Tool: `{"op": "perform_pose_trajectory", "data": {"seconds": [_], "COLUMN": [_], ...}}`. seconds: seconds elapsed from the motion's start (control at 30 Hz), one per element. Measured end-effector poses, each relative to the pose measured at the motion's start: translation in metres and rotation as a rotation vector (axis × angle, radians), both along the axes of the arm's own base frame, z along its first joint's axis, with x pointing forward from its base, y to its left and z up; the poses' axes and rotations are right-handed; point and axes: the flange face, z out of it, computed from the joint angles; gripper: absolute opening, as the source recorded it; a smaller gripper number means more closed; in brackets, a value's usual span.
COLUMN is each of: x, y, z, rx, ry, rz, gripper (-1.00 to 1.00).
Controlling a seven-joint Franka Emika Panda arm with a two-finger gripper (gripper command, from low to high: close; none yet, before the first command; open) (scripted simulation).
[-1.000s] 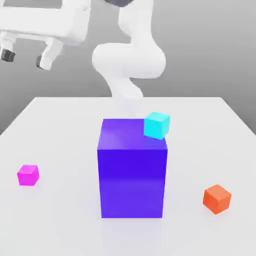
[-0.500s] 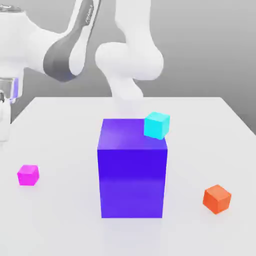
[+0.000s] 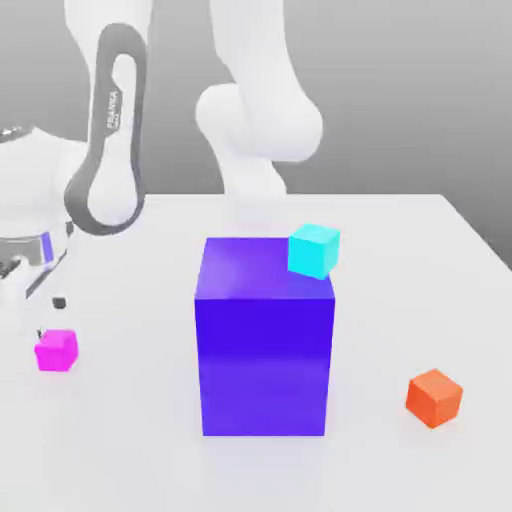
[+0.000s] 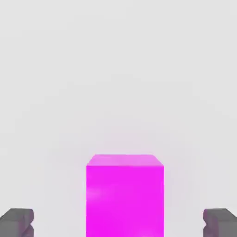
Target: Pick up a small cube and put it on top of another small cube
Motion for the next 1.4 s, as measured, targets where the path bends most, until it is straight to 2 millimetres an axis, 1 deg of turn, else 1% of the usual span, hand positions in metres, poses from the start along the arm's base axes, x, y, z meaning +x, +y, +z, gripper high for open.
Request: {"op": "perform_pose_trajectory", "data": {"seconds": [0.17, 0.2, 0.37, 0.4, 0.43, 0.77, 0.8, 0.87, 1.0, 1.1, 1.27, 1.4], "x": [-0.002, -0.003, -0.003, -0.003, -0.002, 0.0, 0.008, 0.031, 0.085, 0.128, 0.198, 0.255], "y": [0.002, 0.002, 0.002, 0.002, 0.002, 0.001, -0.002, -0.009, -0.022, -0.026, -0.024, -0.013], "z": [-0.035, -0.04, -0.04, -0.042, -0.04, 0.022, 0.025, 0.032, 0.043, 0.051, 0.063, 0.072], "rx": [0.002, 0.002, 0.001, 0.001, 0.001, 0.001, 0.002, 0.003, 0.008, 0.011, 0.013, 0.009], "ry": [0.006, 0.008, 0.007, 0.008, 0.007, 0.006, 0.004, -0.001, -0.011, -0.014, -0.01, -0.001], "rz": [0.001, 0.002, 0.002, 0.003, 0.002, 0.002, 0.003, 0.003, 0.001, -0.001, -0.006, -0.01], "gripper": [0.0, -1.0, -1.0, -1.0, -1.0, -1.0, -1.0, -1.0, -1.0, -1.0, -1.0, -1.0]}}
